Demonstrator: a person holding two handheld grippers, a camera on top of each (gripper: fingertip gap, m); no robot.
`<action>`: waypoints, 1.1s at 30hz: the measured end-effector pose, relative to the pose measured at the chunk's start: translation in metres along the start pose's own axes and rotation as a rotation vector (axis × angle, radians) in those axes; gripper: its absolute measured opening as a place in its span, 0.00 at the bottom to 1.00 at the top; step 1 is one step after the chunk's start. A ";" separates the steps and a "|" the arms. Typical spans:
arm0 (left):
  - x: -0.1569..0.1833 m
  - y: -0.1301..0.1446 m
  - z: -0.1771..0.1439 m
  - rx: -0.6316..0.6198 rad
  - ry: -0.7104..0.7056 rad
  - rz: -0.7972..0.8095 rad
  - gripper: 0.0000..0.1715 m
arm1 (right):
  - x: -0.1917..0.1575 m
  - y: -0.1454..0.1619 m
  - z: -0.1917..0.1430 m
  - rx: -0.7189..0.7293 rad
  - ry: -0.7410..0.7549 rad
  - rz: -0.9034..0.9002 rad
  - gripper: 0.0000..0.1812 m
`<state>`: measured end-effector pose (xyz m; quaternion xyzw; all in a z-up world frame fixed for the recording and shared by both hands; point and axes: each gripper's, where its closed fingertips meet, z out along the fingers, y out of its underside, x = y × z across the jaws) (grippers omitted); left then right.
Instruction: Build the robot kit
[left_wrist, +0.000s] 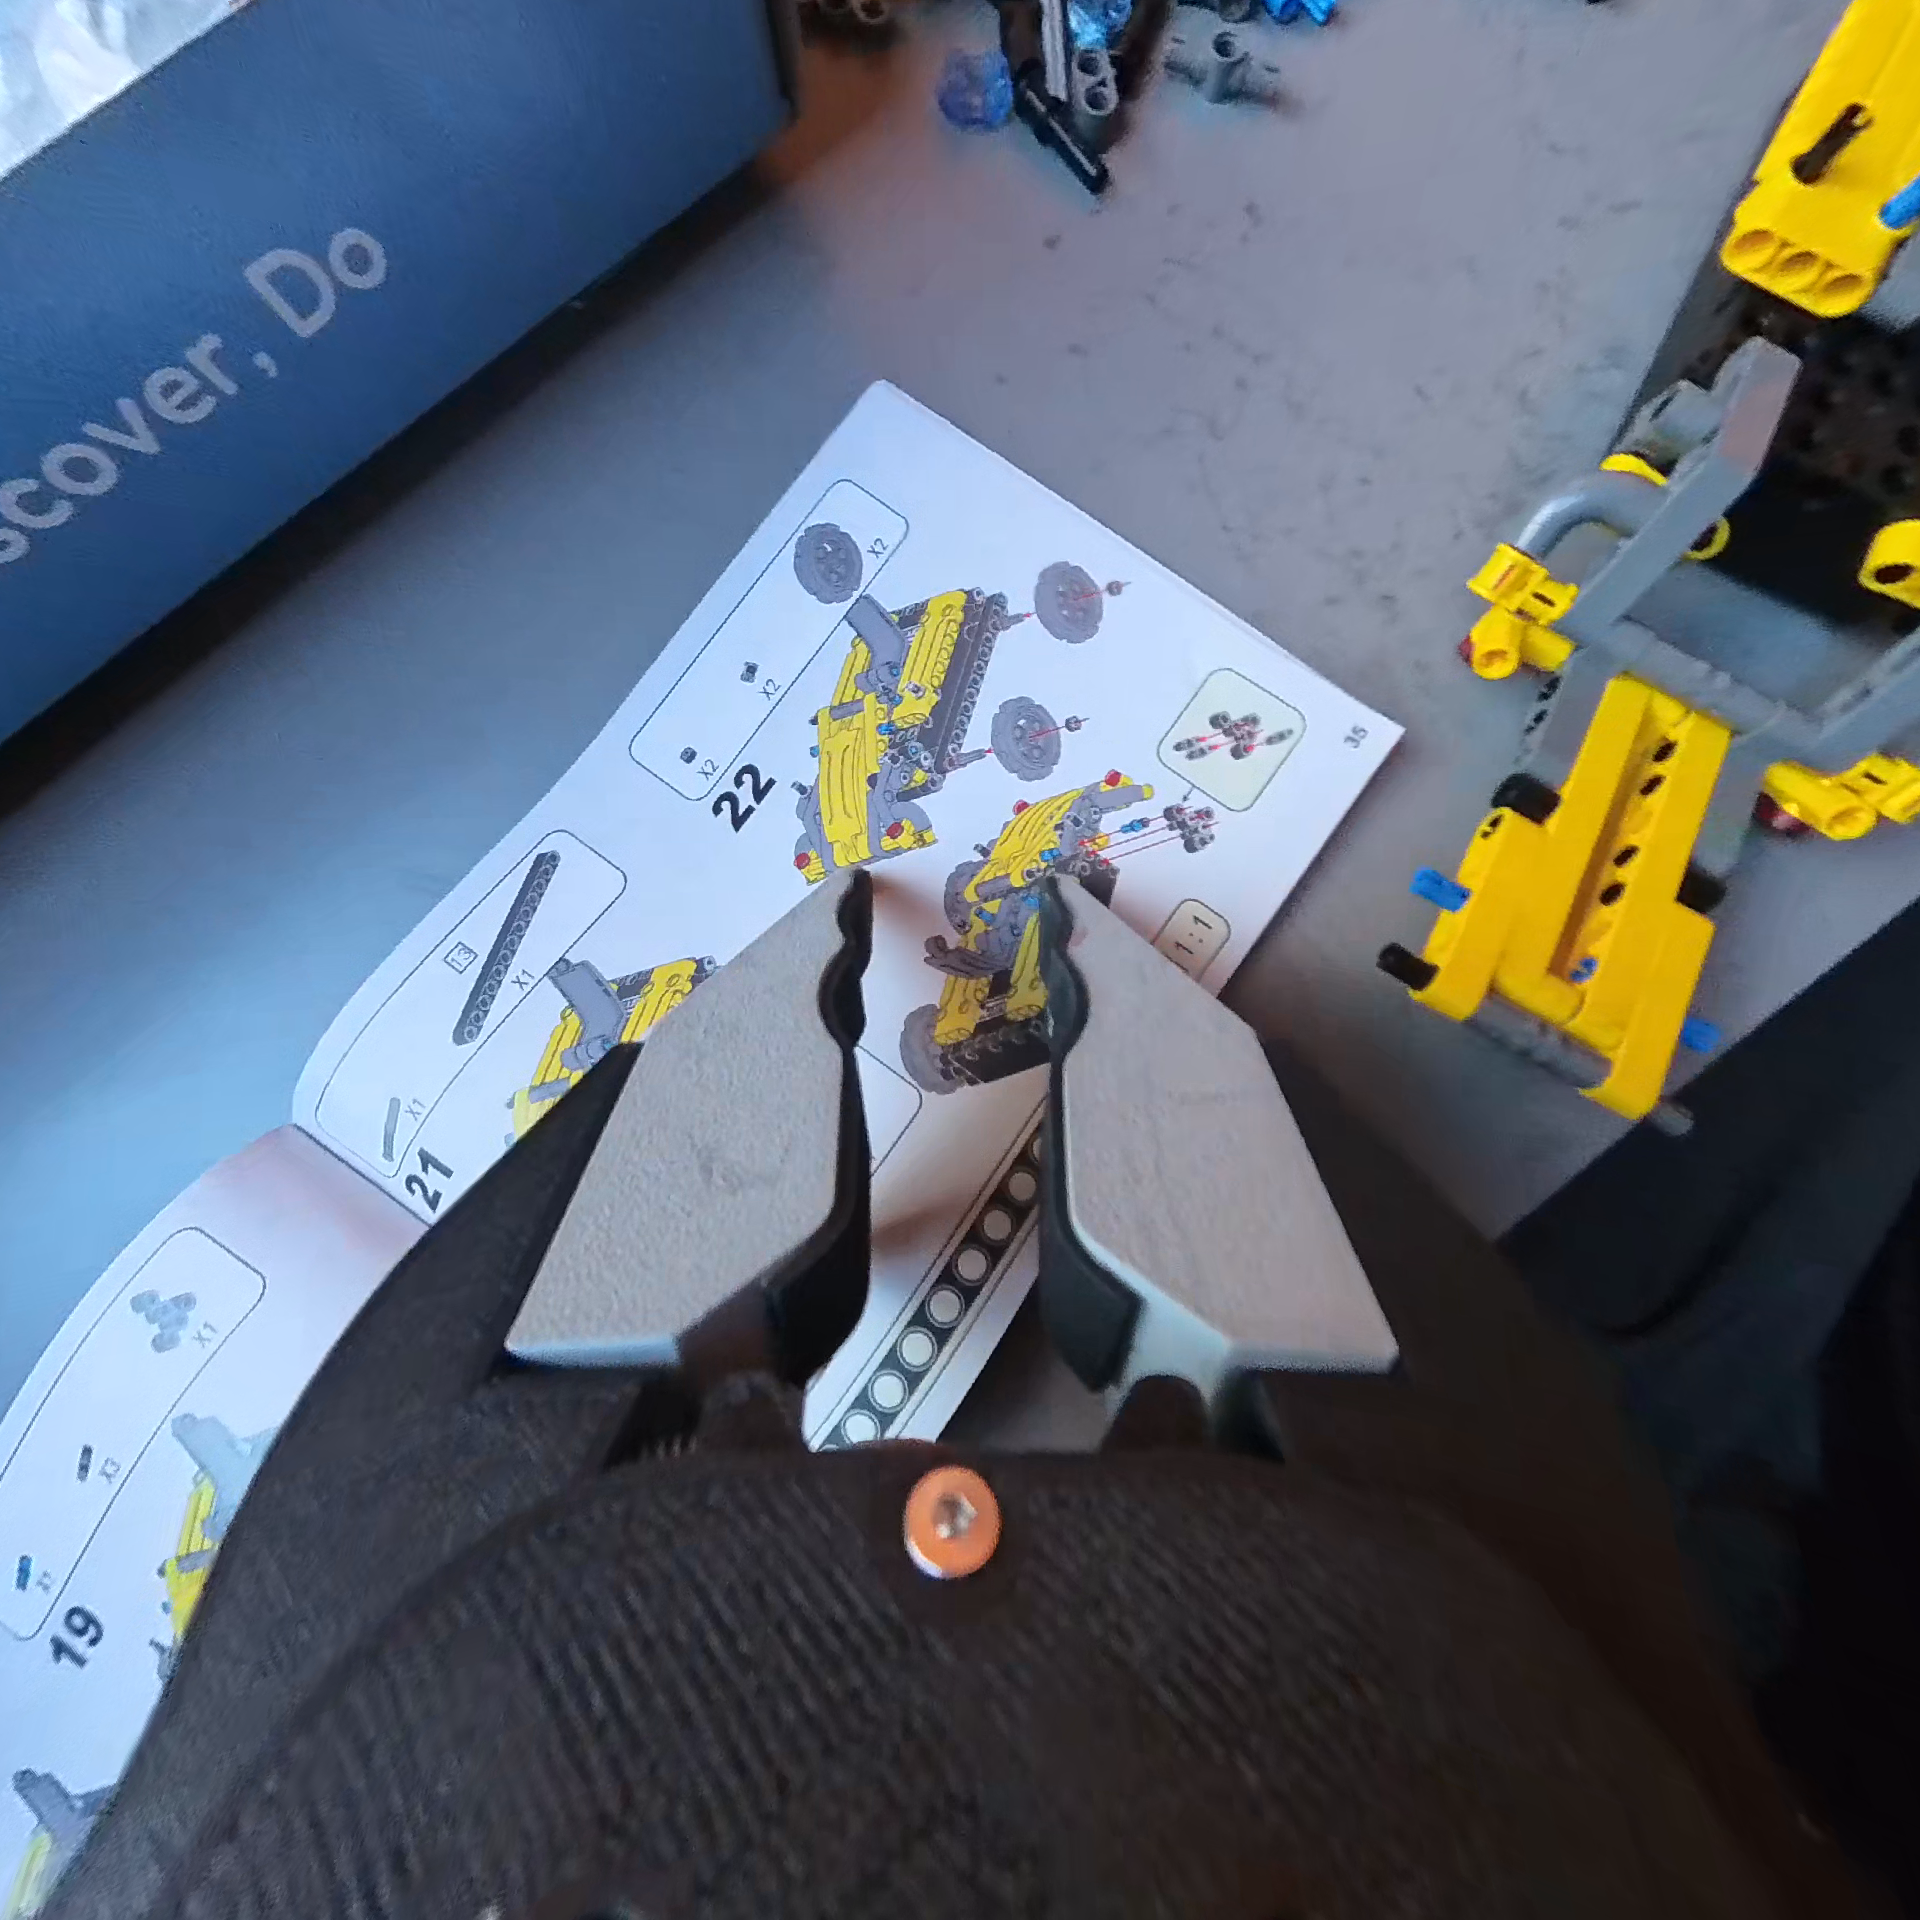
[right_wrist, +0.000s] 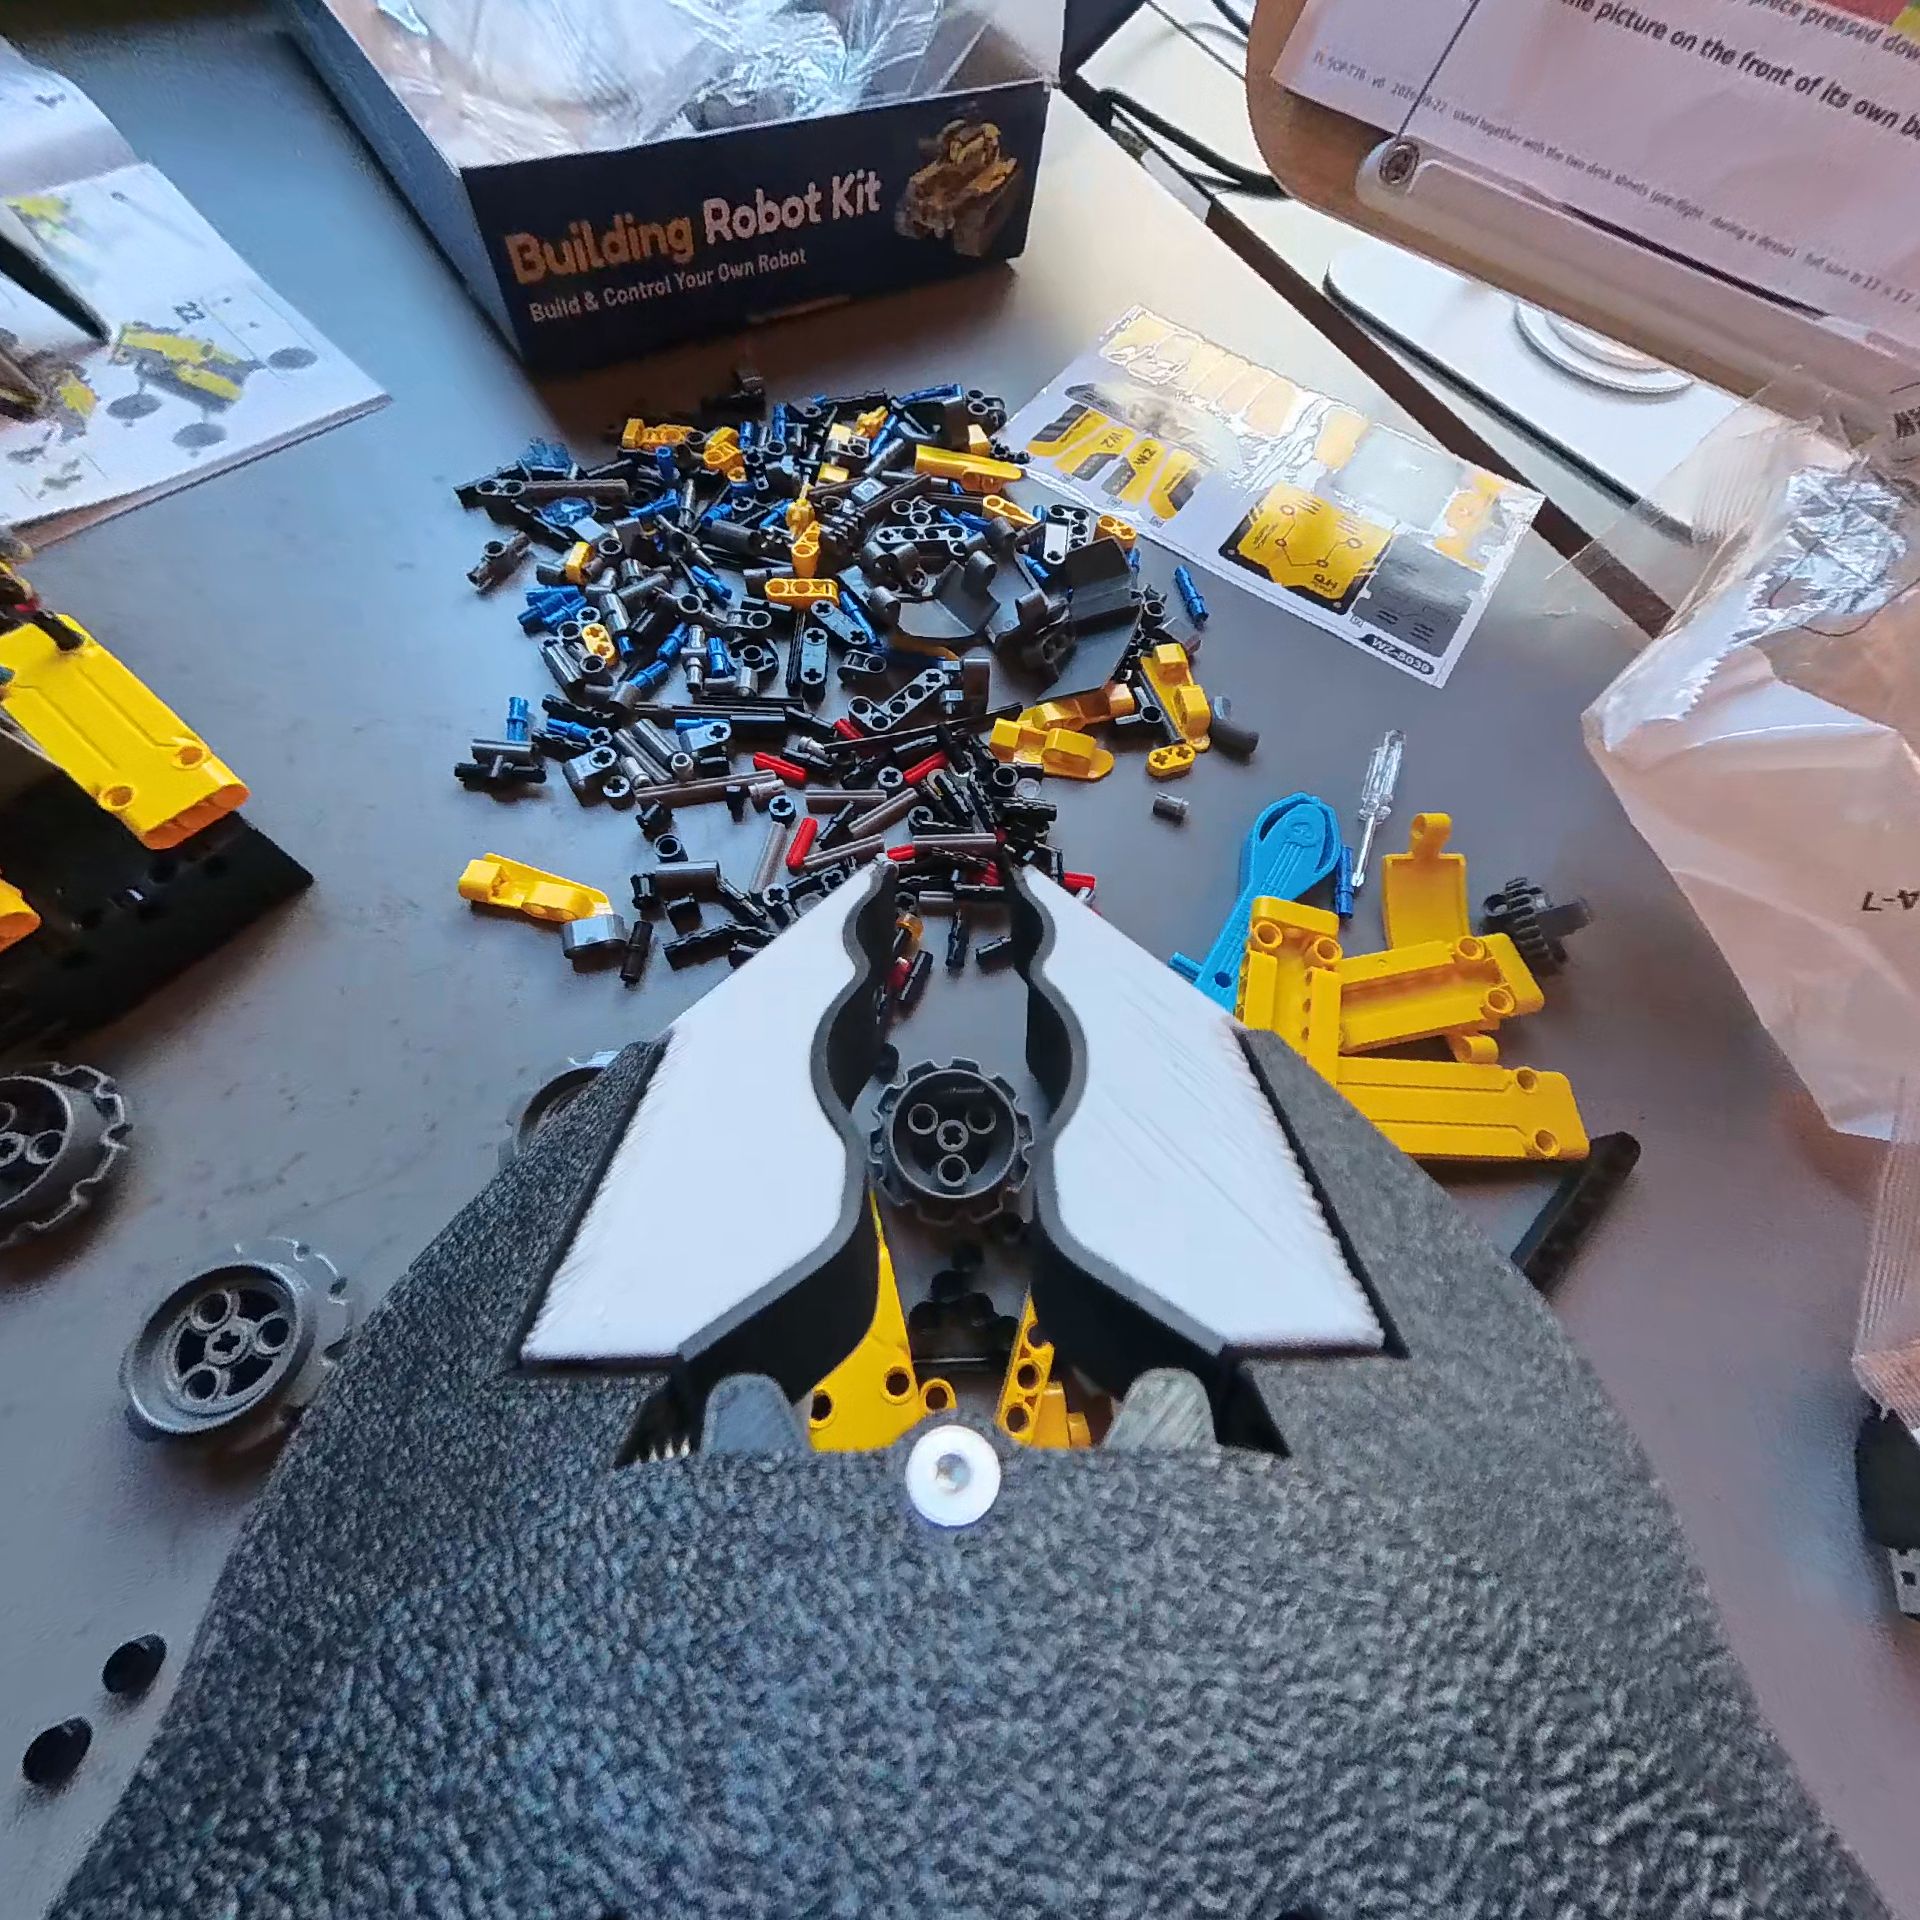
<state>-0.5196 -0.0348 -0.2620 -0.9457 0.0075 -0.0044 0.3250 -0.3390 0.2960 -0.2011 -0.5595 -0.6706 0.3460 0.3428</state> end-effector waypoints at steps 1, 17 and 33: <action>0.002 0.001 -0.001 -0.003 0.007 0.010 0.17 | 0.000 0.000 0.000 0.000 -0.003 -0.001 0.12; 0.030 -0.010 -0.007 0.054 0.039 0.048 0.24 | -0.010 0.001 0.006 -0.001 -0.034 -0.038 0.12; 0.004 -0.011 -0.005 0.040 -0.065 -0.123 0.21 | -0.043 0.014 0.021 -0.101 -0.151 -0.090 0.15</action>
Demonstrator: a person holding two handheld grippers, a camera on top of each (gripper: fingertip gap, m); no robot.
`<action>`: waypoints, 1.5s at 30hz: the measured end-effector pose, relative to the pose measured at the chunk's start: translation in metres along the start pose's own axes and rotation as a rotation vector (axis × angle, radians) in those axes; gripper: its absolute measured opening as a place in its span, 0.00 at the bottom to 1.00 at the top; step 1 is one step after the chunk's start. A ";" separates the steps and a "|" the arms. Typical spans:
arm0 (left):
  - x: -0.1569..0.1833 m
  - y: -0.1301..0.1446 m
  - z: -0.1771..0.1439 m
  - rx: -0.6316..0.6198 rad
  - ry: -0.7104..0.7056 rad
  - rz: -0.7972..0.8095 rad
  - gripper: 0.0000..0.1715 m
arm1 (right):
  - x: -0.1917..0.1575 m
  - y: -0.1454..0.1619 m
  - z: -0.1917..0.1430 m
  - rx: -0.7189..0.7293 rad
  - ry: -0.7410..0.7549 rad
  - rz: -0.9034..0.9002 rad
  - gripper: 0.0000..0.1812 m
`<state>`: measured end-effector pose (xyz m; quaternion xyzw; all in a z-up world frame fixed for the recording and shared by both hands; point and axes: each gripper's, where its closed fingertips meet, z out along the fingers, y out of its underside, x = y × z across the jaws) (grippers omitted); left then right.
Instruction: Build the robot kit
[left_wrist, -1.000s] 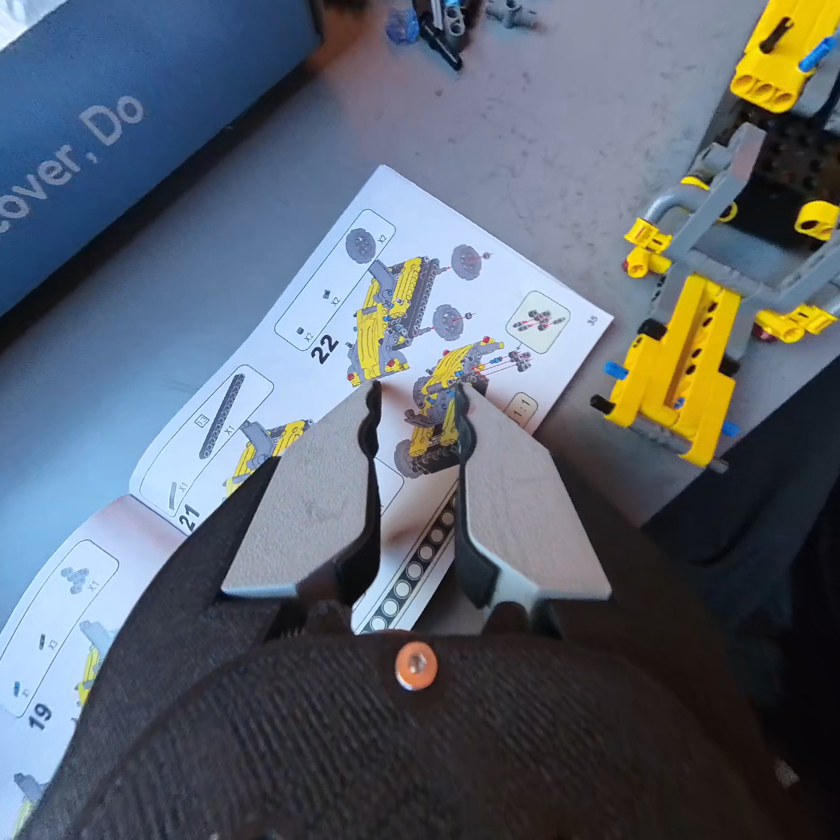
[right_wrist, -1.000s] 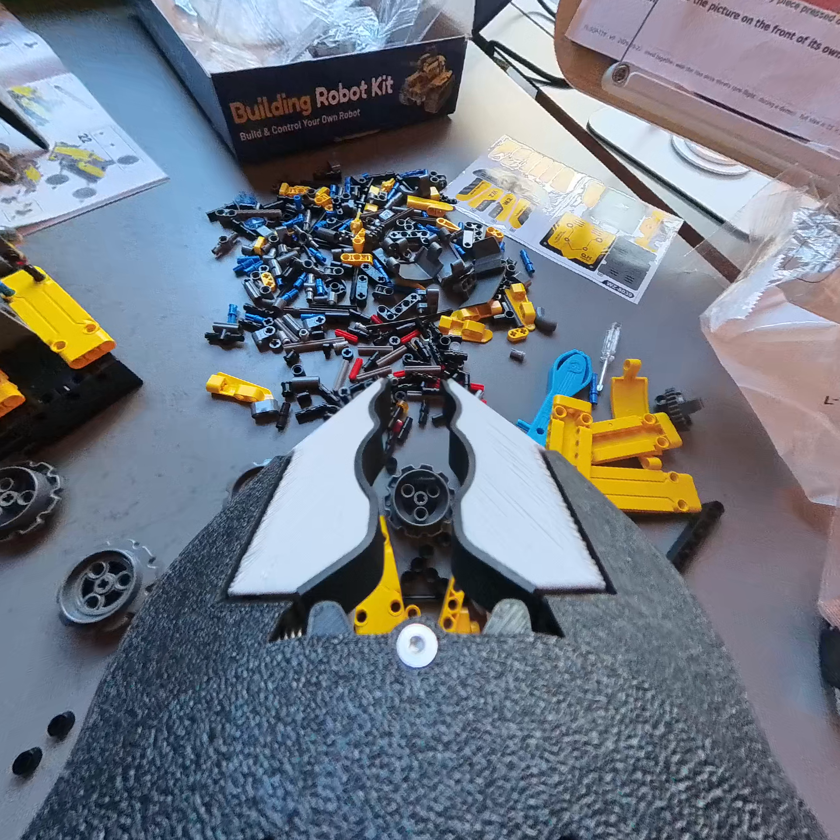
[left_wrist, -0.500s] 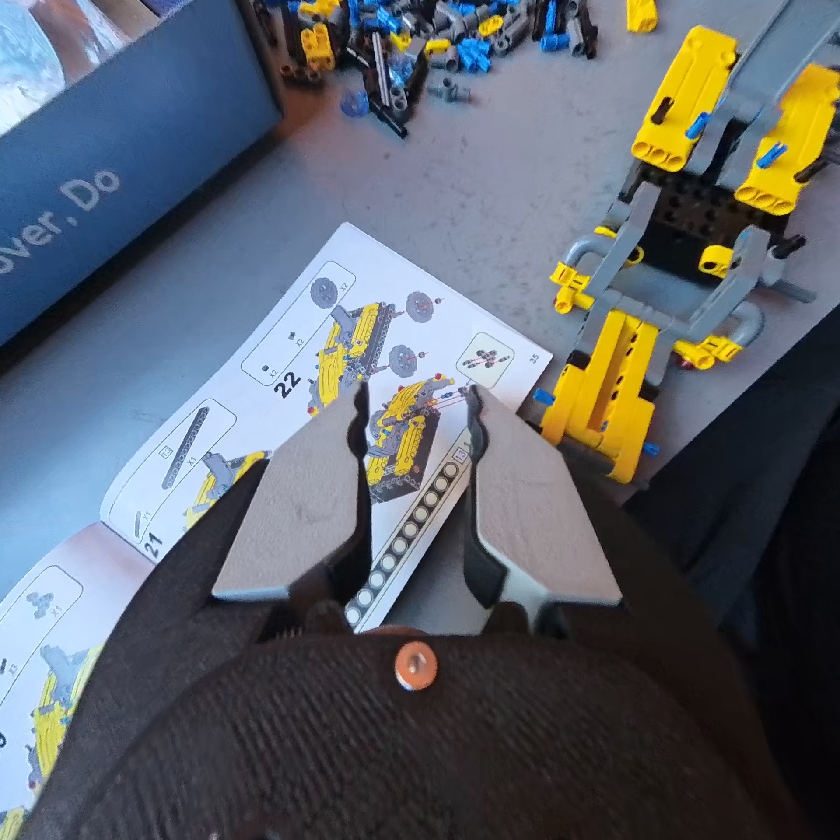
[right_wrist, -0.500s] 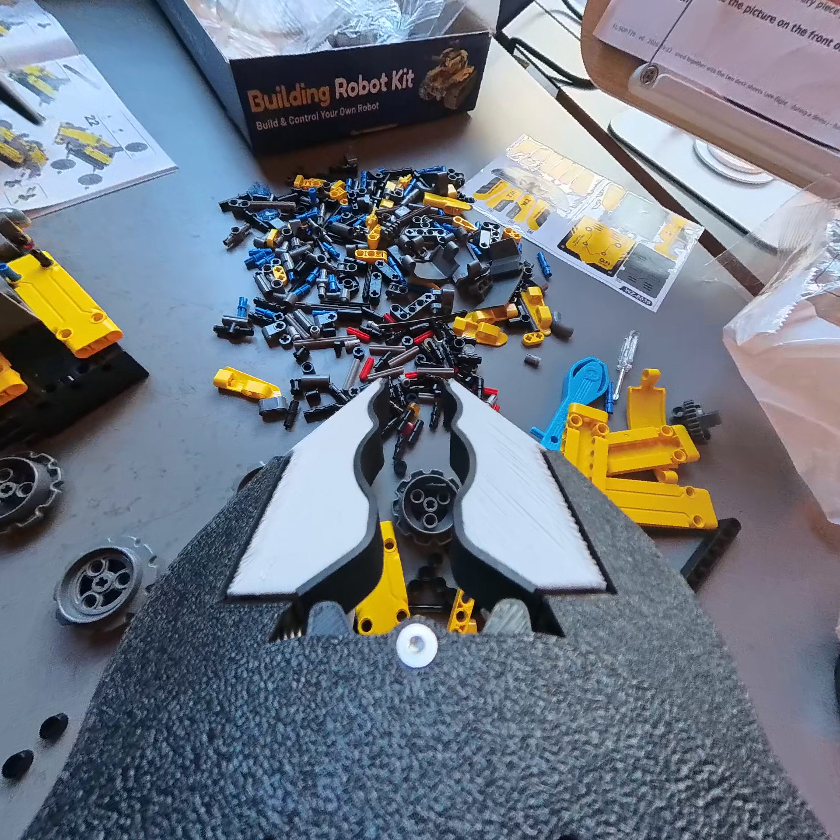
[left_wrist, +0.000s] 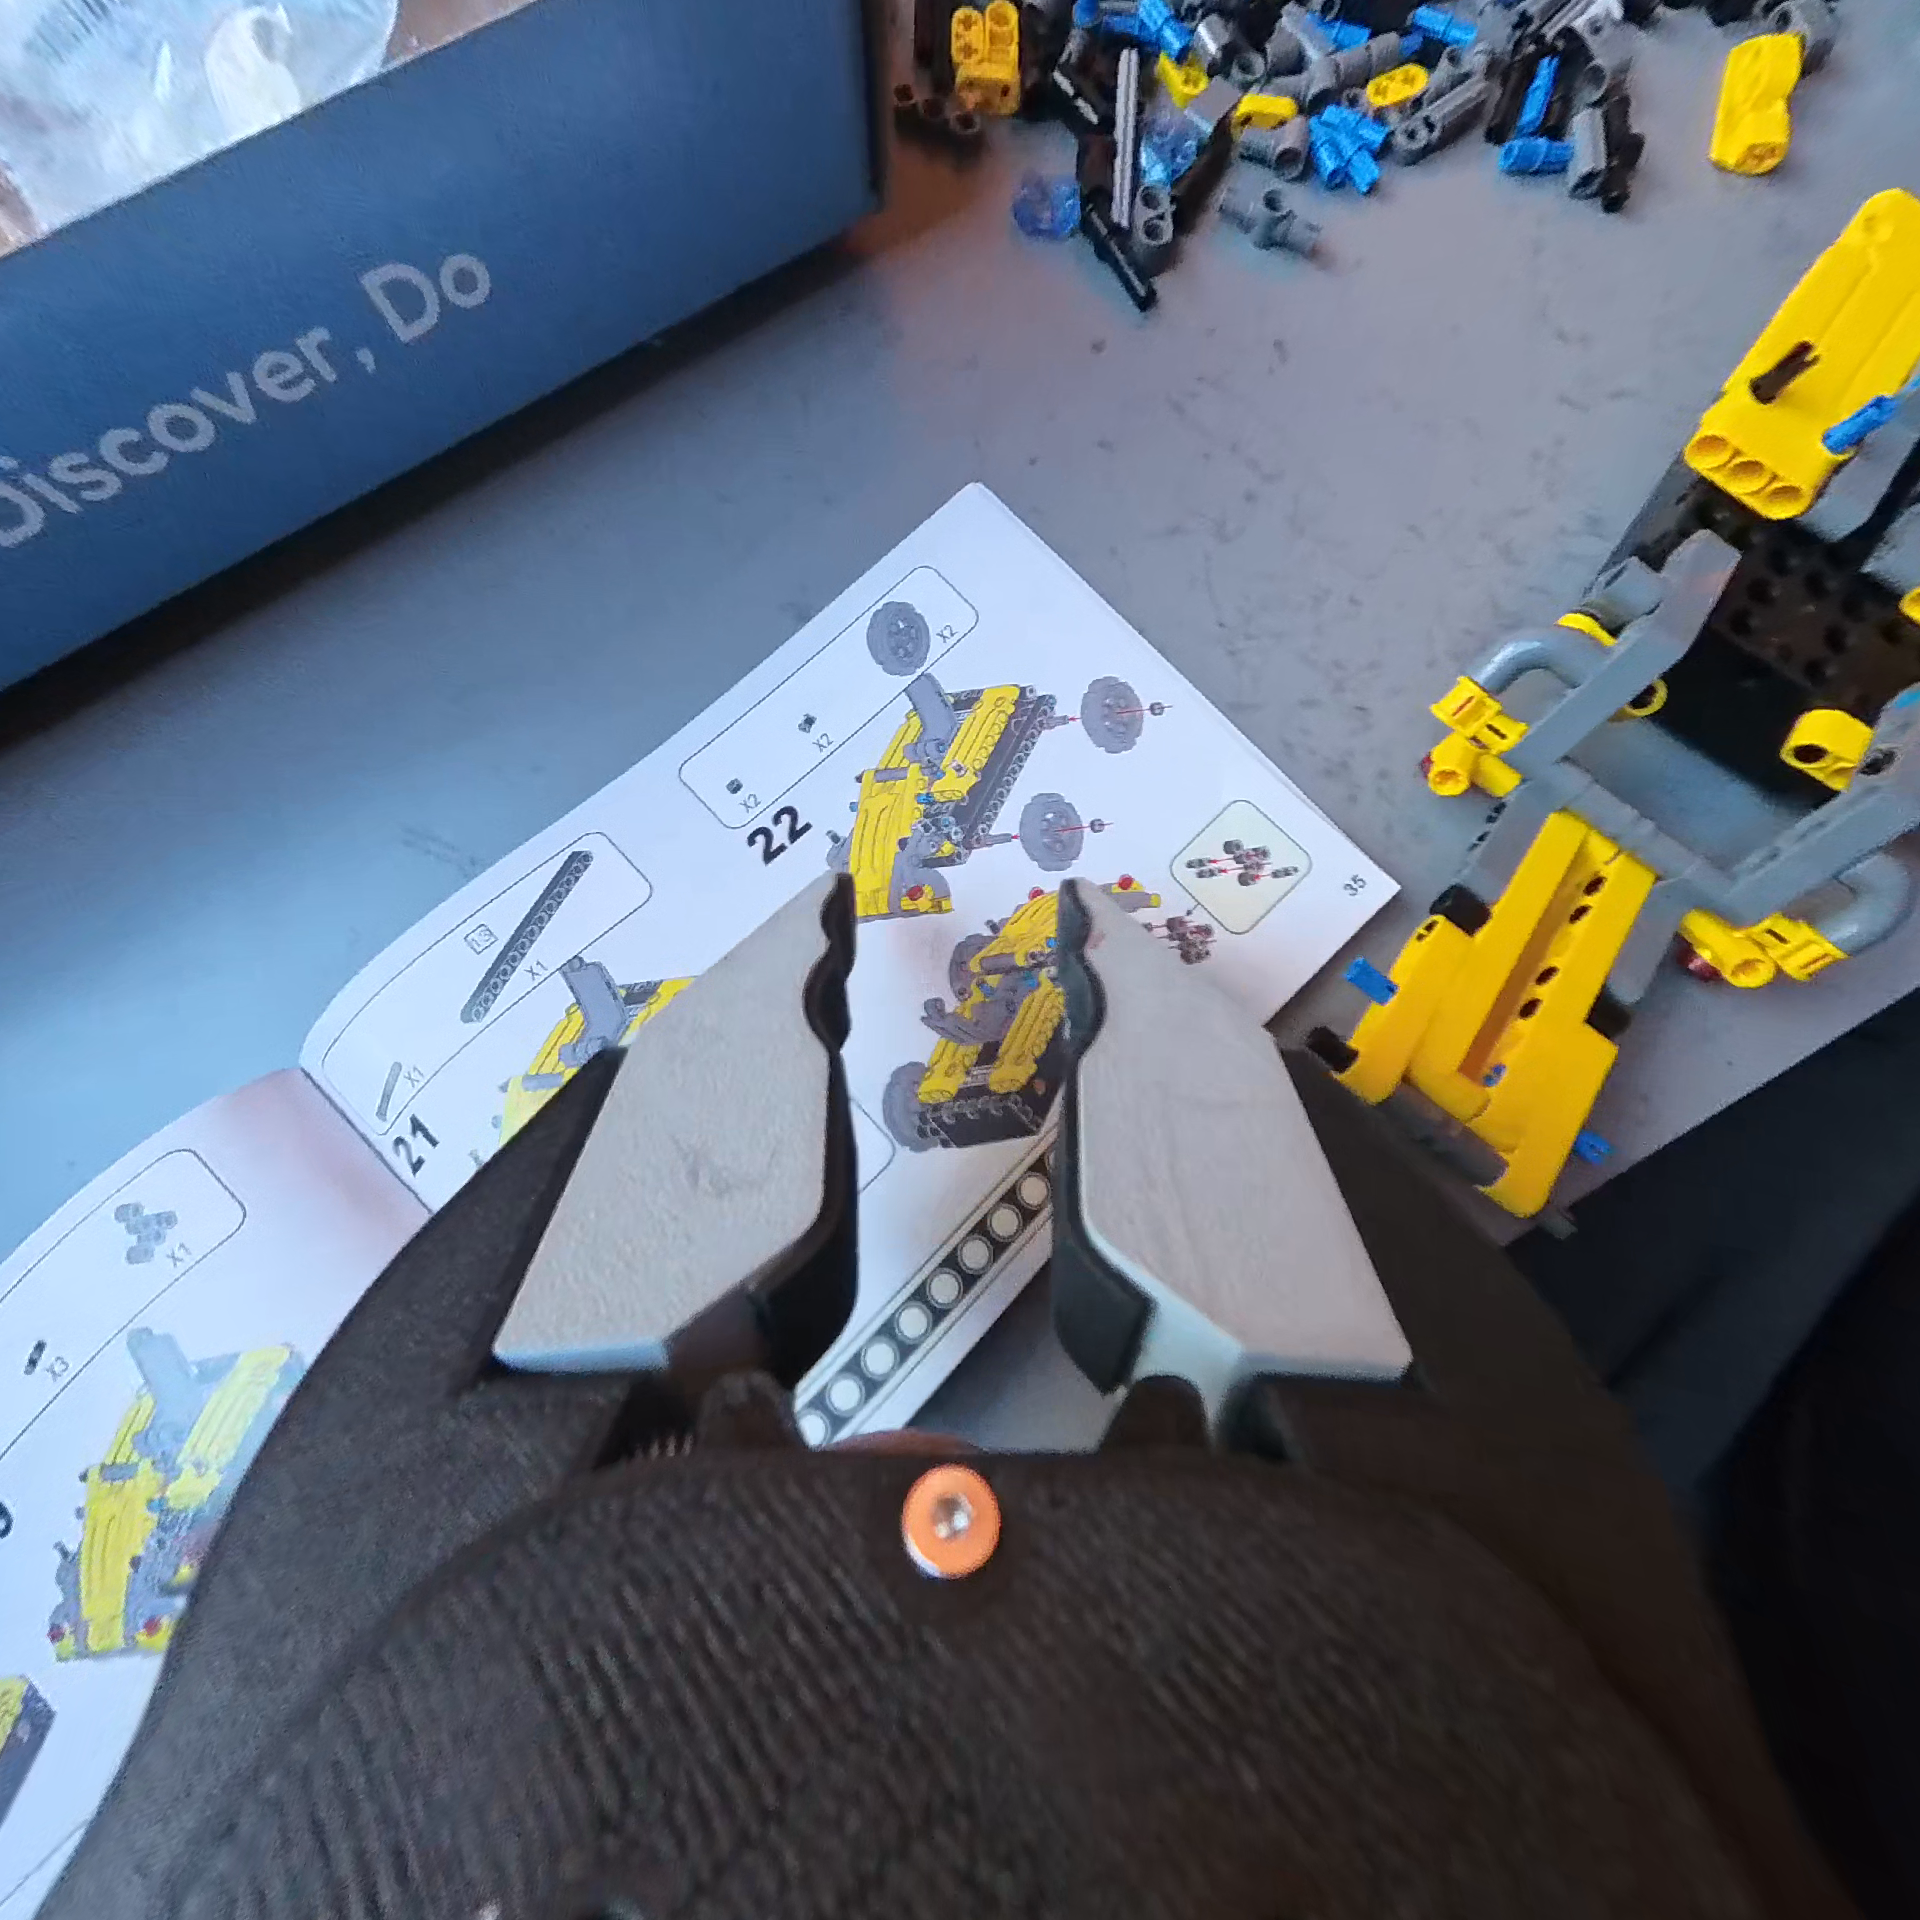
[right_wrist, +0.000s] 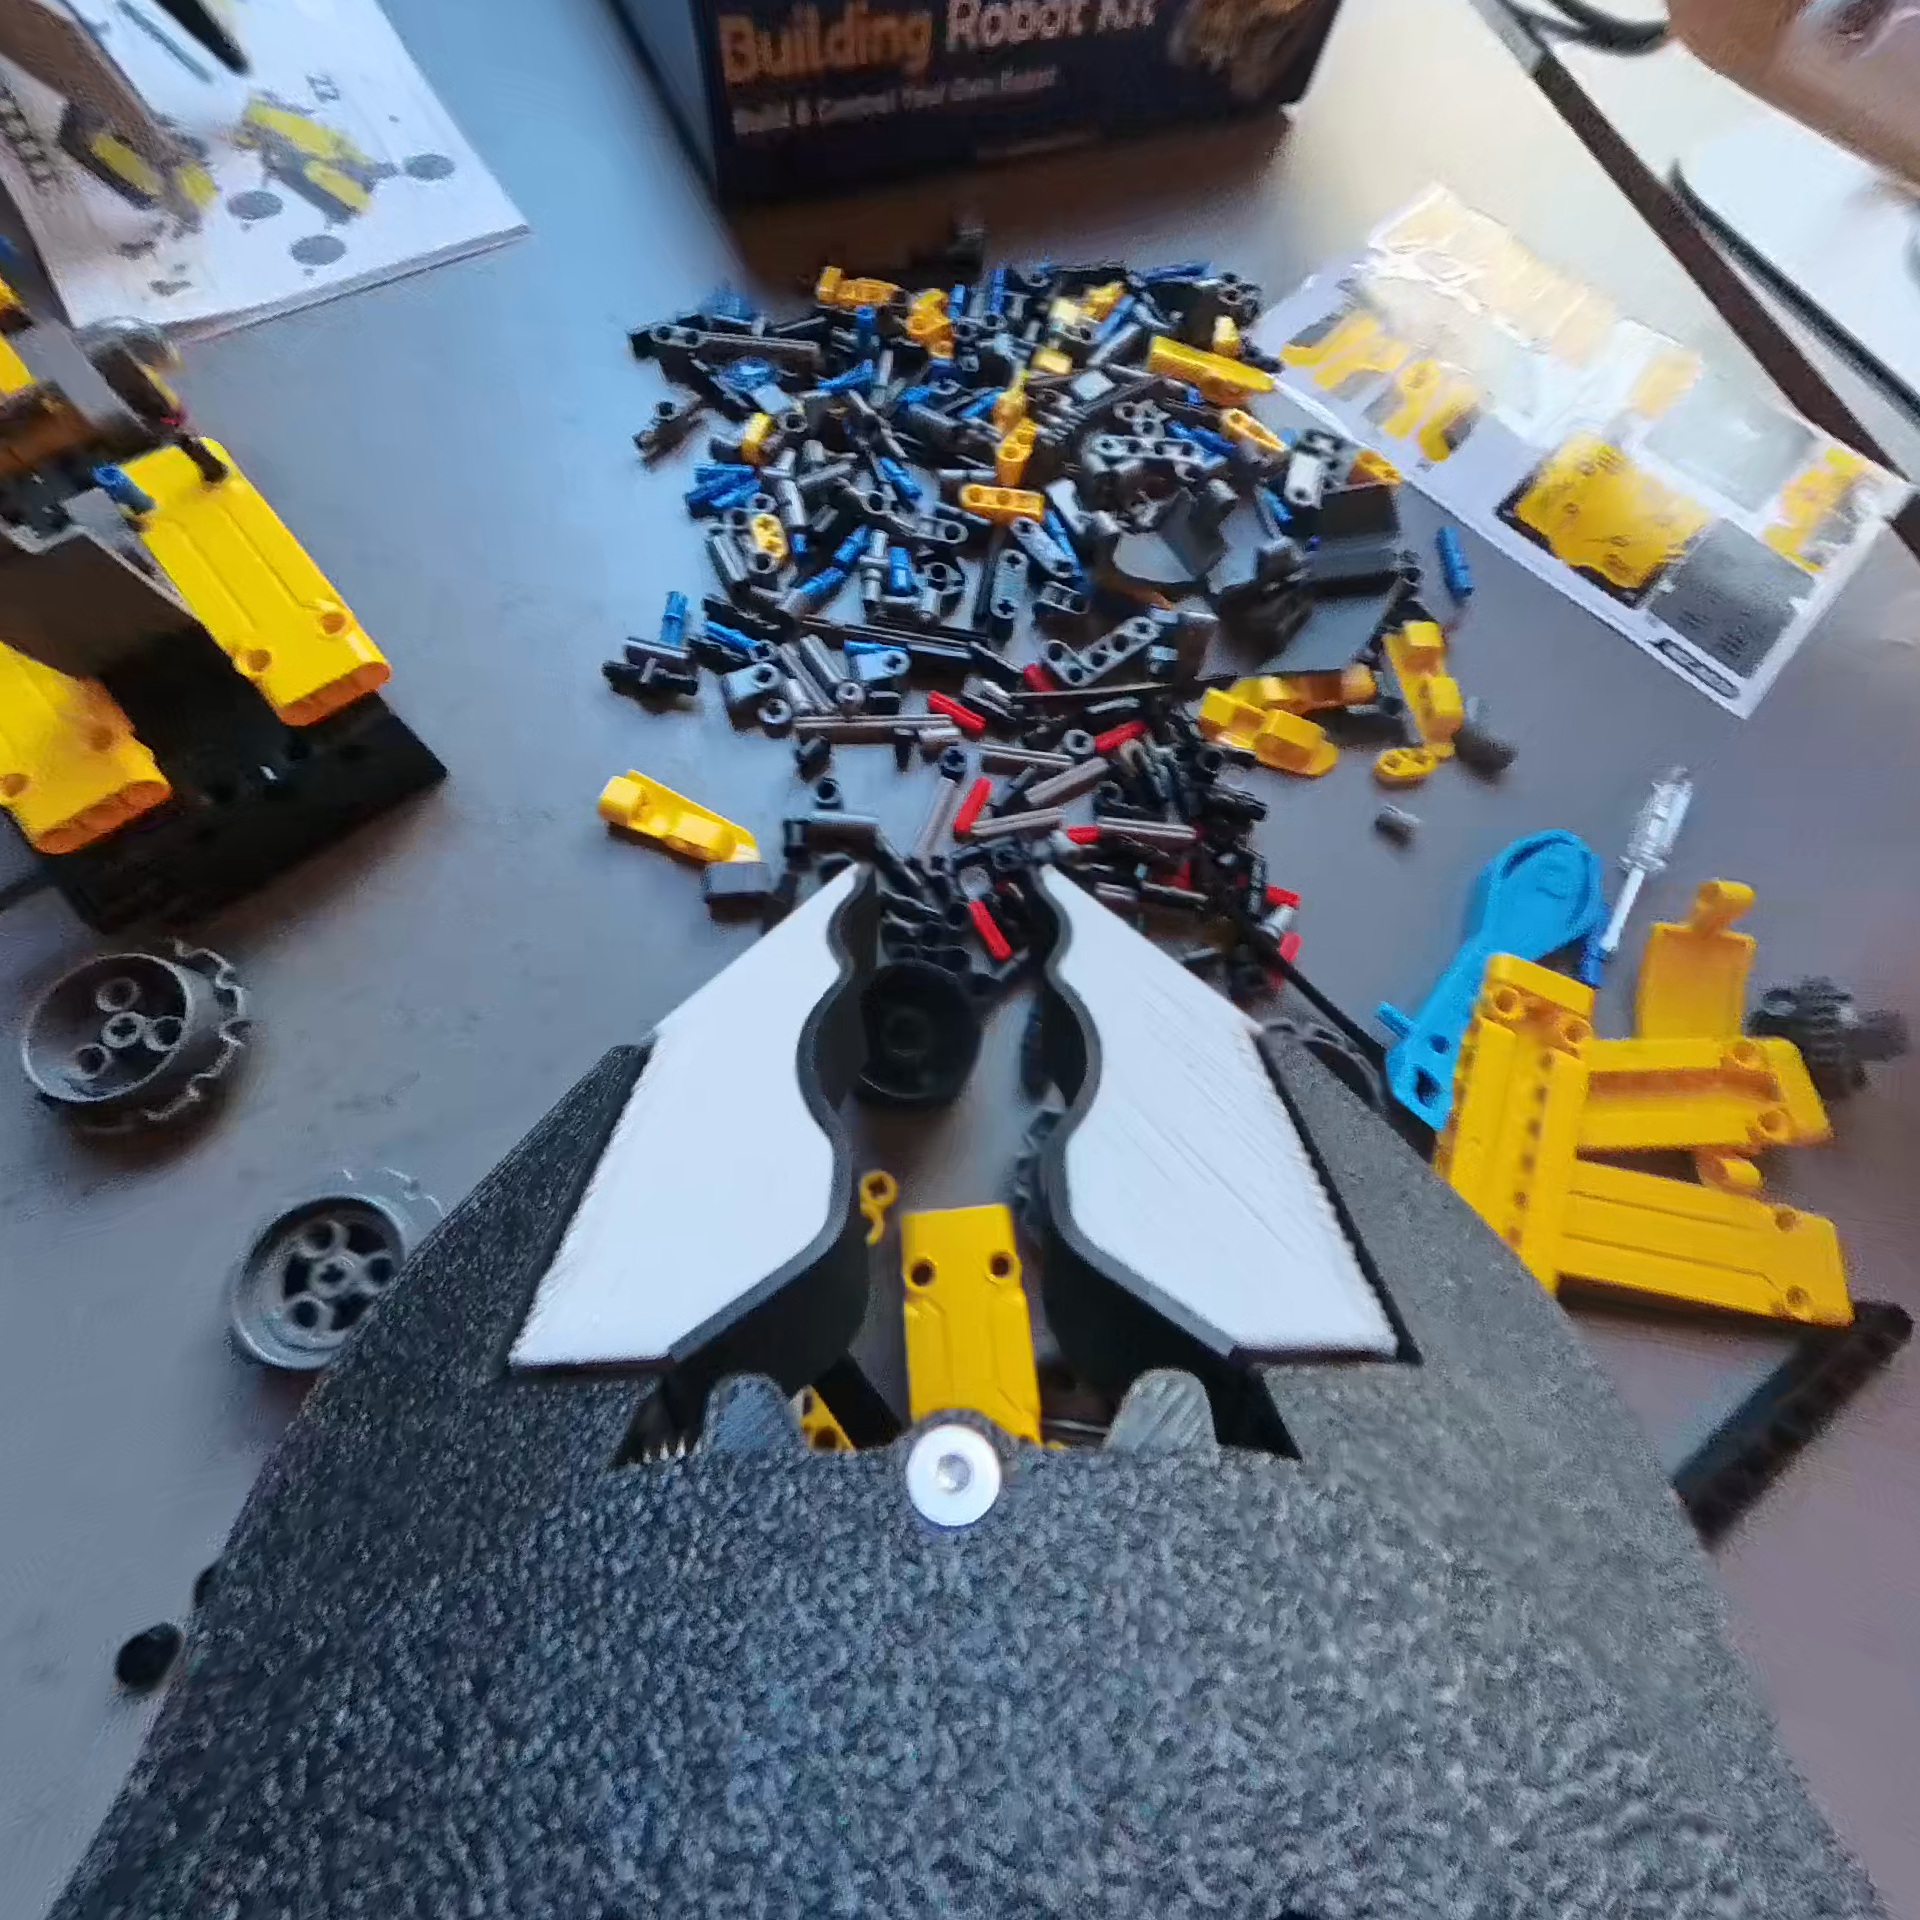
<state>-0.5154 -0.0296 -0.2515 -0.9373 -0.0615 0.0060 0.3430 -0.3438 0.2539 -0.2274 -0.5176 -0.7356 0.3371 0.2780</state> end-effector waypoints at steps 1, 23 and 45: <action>0.002 0.002 0.002 -0.020 0.012 0.001 0.21 | -0.005 -0.002 0.002 0.002 -0.019 0.001 0.15; 0.018 0.013 0.003 -0.086 0.051 0.069 0.27 | -0.002 -0.011 -0.009 0.046 0.013 -0.020 0.11; -0.004 0.009 0.004 0.090 0.076 0.045 0.23 | 0.022 -0.050 -0.073 0.254 0.124 0.142 0.14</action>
